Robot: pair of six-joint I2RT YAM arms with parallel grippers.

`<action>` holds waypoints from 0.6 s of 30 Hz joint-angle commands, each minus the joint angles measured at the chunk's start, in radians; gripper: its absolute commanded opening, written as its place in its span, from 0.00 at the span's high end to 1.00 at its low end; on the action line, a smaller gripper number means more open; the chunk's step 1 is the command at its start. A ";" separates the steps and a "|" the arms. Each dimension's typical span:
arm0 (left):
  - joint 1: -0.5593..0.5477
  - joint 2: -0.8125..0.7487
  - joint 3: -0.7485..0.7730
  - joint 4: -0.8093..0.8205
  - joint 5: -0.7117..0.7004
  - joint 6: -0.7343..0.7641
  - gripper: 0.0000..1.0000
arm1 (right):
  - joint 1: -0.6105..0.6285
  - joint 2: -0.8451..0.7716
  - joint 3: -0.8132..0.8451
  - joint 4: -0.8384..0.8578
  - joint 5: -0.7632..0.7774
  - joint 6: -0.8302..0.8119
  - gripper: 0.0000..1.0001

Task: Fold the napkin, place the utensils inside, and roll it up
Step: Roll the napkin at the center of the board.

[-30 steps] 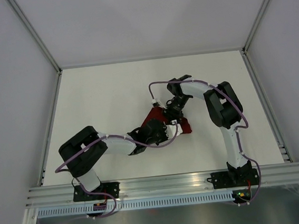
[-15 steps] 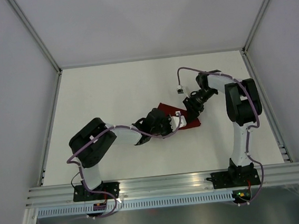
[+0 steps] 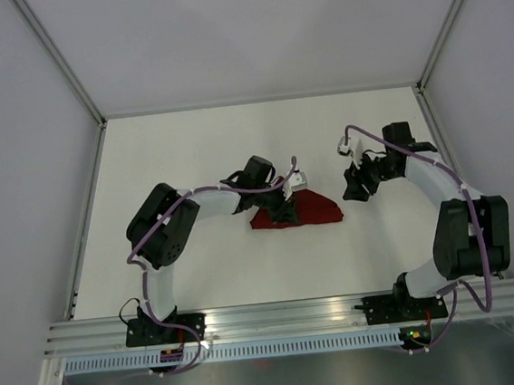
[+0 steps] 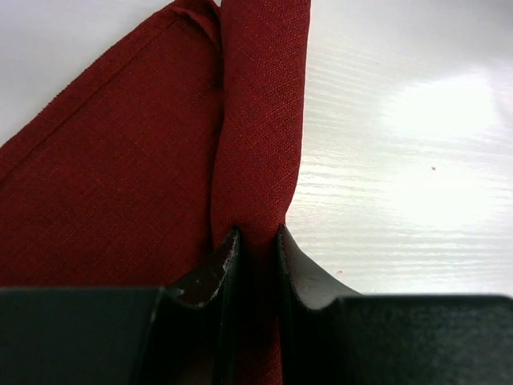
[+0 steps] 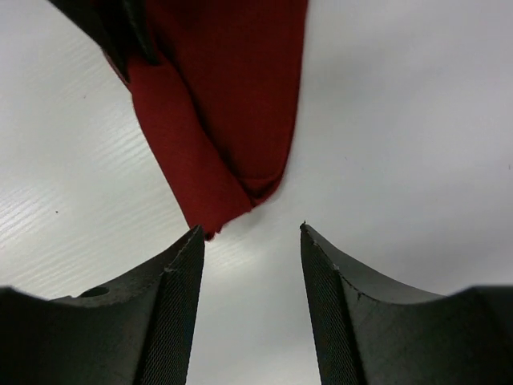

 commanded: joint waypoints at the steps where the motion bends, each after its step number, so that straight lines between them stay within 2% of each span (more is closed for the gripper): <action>1: 0.021 0.114 0.050 -0.356 0.158 -0.024 0.98 | 0.102 -0.125 -0.096 0.213 -0.007 -0.027 0.43; 6: 0.047 0.198 0.128 -0.497 0.215 -0.005 0.98 | 0.306 -0.248 -0.262 0.383 0.154 0.017 0.39; 9: 0.053 0.223 0.151 -0.532 0.213 -0.001 0.98 | 0.432 -0.248 -0.307 0.456 0.234 0.031 0.38; 18: 0.059 0.244 0.179 -0.552 0.213 -0.014 0.96 | 0.610 -0.181 -0.367 0.535 0.372 0.037 0.38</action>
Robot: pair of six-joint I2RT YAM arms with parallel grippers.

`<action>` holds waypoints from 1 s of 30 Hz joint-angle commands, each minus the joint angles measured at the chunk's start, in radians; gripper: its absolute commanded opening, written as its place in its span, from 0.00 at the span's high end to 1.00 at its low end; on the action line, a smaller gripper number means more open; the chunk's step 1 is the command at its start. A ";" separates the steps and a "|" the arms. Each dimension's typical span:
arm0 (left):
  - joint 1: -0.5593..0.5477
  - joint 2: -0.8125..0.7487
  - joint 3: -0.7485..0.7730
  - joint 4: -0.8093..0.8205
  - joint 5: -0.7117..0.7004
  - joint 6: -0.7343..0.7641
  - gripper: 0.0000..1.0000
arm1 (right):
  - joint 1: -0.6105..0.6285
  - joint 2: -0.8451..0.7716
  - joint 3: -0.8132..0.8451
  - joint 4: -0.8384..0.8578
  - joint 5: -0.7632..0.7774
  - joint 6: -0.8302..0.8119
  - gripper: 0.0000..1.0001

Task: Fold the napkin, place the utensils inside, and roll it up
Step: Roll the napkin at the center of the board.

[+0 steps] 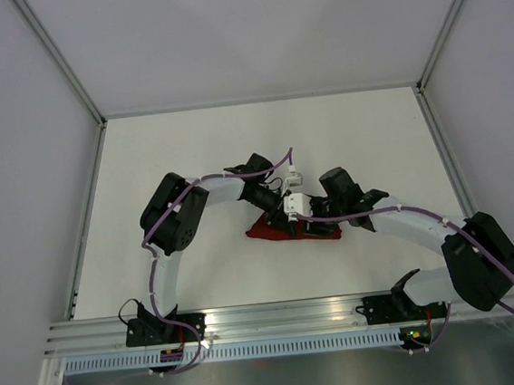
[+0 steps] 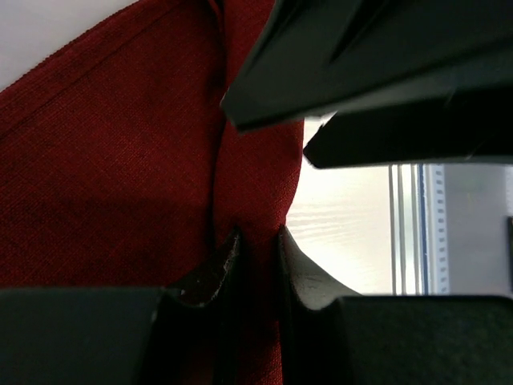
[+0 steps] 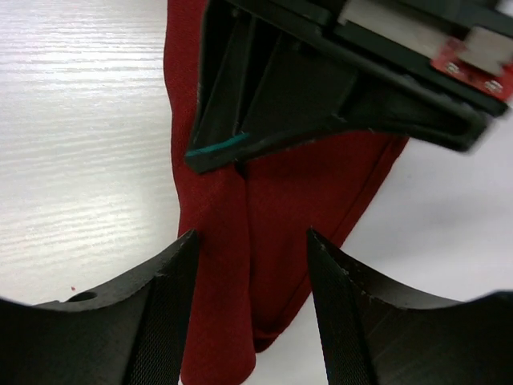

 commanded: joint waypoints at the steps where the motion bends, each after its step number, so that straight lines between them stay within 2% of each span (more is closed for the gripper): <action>1: -0.006 0.075 -0.026 -0.140 -0.111 -0.007 0.96 | 0.075 0.027 -0.025 0.087 0.091 0.006 0.38; 6: -0.006 0.072 -0.012 -0.143 -0.117 -0.010 0.96 | 0.137 0.073 -0.042 0.110 0.131 0.014 0.38; 11: -0.004 0.070 -0.011 -0.142 -0.125 -0.013 0.96 | 0.146 0.107 -0.031 0.111 0.145 0.018 0.38; 14: -0.006 0.067 -0.009 -0.142 -0.130 -0.013 0.96 | 0.146 0.133 -0.024 0.105 0.145 0.021 0.43; 17: -0.006 0.061 -0.006 -0.143 -0.136 -0.010 0.94 | 0.148 0.161 -0.018 0.091 0.144 0.025 0.54; 18: -0.006 0.058 -0.005 -0.140 -0.146 -0.009 0.93 | 0.146 0.165 -0.016 0.087 0.144 0.026 0.71; 21: 0.001 0.027 -0.015 -0.104 -0.177 -0.032 0.86 | 0.148 0.173 -0.013 0.061 0.140 0.028 0.91; 24: 0.025 -0.048 -0.078 0.042 -0.205 -0.102 0.80 | 0.148 0.187 -0.007 0.013 0.134 0.015 0.97; 25: 0.034 -0.075 -0.116 0.136 -0.206 -0.143 0.77 | 0.148 0.191 -0.004 -0.002 0.134 0.012 0.98; 30: 0.086 -0.212 -0.205 0.341 -0.244 -0.239 0.65 | 0.142 0.214 -0.004 -0.033 0.134 0.011 1.00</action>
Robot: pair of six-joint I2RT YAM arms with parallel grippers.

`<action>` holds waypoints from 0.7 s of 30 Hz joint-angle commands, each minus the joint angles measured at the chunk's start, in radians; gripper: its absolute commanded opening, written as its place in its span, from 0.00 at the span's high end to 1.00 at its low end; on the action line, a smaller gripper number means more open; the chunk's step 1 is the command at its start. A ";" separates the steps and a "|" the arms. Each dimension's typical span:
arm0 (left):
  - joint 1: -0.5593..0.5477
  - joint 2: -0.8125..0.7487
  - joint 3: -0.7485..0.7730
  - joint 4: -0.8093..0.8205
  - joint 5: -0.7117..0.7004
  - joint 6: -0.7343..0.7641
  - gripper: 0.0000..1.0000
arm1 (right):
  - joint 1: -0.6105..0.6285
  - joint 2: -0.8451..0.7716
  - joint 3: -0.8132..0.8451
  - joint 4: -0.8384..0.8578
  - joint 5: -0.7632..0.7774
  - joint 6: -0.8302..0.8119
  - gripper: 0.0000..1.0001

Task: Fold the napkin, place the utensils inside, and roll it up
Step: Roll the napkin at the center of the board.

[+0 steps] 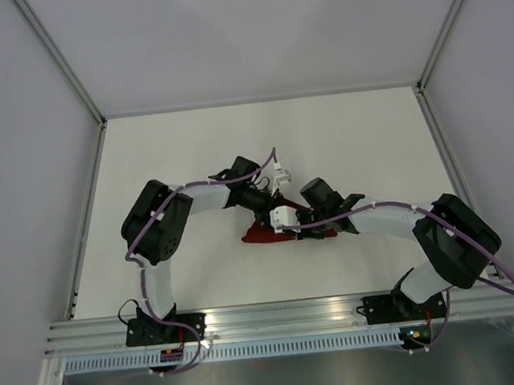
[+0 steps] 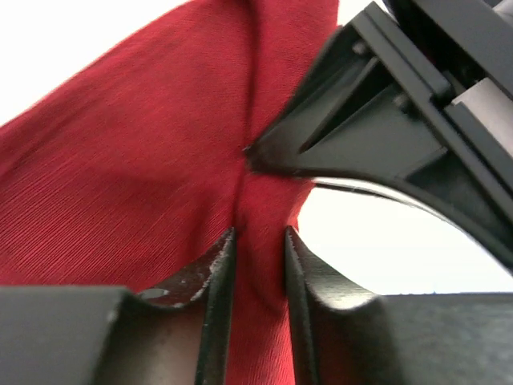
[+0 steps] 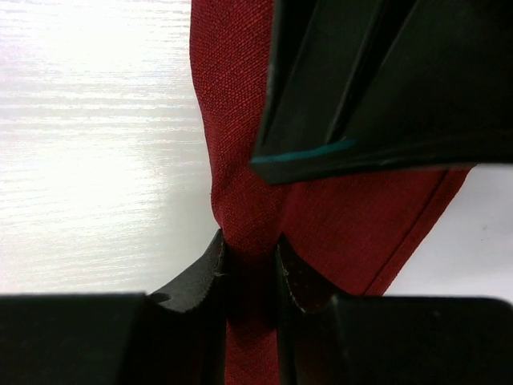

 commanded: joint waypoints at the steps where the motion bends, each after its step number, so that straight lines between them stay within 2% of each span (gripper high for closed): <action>1: 0.057 -0.093 -0.053 0.194 -0.148 -0.102 0.64 | -0.007 0.039 -0.008 -0.107 0.021 -0.006 1.00; 4: 0.069 -0.142 -0.078 0.271 -0.182 -0.134 0.62 | -0.015 0.056 0.011 -0.128 0.012 -0.006 1.00; 9: 0.088 -0.249 -0.142 0.426 -0.361 -0.183 0.63 | -0.050 0.107 0.066 -0.215 -0.035 -0.028 1.00; 15: 0.123 -0.444 -0.334 0.670 -0.671 -0.272 0.62 | -0.119 0.212 0.204 -0.385 -0.127 -0.091 1.00; 16: 0.123 -0.508 -0.387 0.740 -0.700 -0.276 0.60 | -0.127 0.252 0.245 -0.407 -0.136 -0.101 1.00; 21: 0.112 -0.680 -0.515 0.865 -0.834 -0.240 0.60 | -0.174 0.367 0.365 -0.531 -0.167 -0.147 1.00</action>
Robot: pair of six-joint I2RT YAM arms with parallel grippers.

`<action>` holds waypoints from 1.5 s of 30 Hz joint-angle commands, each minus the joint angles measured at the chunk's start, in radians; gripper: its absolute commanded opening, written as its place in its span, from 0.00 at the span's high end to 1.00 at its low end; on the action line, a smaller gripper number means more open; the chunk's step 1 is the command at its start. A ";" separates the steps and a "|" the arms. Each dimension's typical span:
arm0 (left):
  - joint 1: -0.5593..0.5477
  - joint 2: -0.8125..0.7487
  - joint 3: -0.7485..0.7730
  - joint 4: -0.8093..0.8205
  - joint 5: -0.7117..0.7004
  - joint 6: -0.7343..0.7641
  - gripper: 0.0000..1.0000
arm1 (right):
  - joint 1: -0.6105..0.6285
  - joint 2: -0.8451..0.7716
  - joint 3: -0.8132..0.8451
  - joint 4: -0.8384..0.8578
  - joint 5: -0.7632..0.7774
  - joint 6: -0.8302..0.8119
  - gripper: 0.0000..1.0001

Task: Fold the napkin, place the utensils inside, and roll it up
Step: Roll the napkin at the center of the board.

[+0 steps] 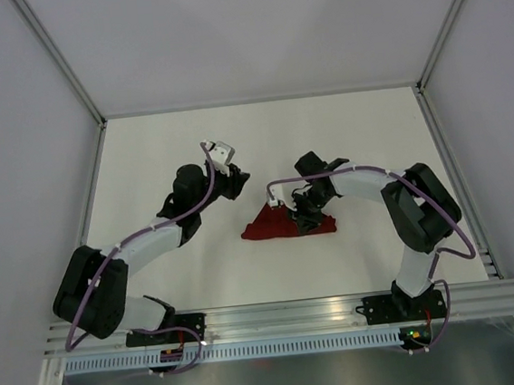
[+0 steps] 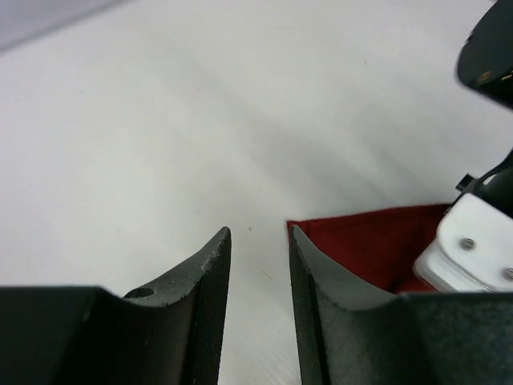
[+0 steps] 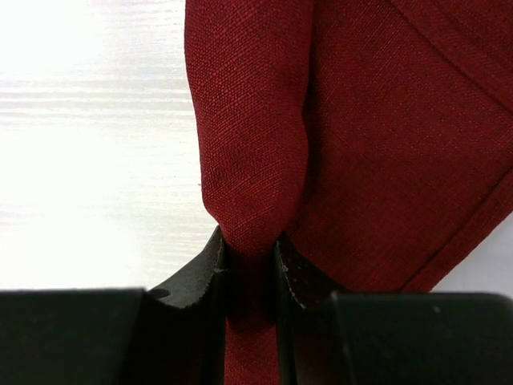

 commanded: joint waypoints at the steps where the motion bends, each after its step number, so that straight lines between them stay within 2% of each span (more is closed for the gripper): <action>1: -0.032 -0.126 -0.107 0.210 -0.189 0.001 0.59 | -0.042 0.130 0.058 -0.155 0.045 -0.082 1.00; 3: -0.058 -0.204 -0.158 0.285 -0.278 0.014 0.59 | -0.059 0.163 0.096 -0.204 0.036 -0.095 0.99; 6: -0.160 -0.267 -0.230 0.345 -0.390 0.145 0.57 | -0.080 0.238 0.182 -0.281 0.022 -0.109 0.99; 7: -0.234 -0.272 -0.247 0.346 -0.416 0.221 0.56 | -0.086 0.276 0.226 -0.299 0.017 -0.115 0.99; 11: -0.386 -0.248 -0.272 0.358 -0.517 0.369 0.54 | -0.108 0.352 0.319 -0.373 0.002 -0.120 0.99; 16: -0.504 -0.160 -0.278 0.345 -0.546 0.469 0.49 | -0.111 0.405 0.389 -0.430 -0.006 -0.118 0.99; 21: -0.581 -0.041 -0.234 0.285 -0.514 0.547 0.47 | -0.111 0.436 0.417 -0.453 0.002 -0.115 1.00; 26: -0.615 0.114 -0.172 0.230 -0.457 0.609 0.45 | -0.112 0.442 0.423 -0.451 0.003 -0.109 0.99; 30: -0.616 0.182 -0.140 0.239 -0.427 0.638 0.40 | -0.112 0.450 0.426 -0.453 0.005 -0.106 1.00; 35: -0.616 0.266 -0.105 0.213 -0.387 0.649 0.39 | -0.114 0.462 0.434 -0.459 0.006 -0.105 0.99; 45: -0.569 0.320 -0.112 0.274 -0.376 0.583 0.39 | -0.114 0.467 0.429 -0.456 0.006 -0.095 1.00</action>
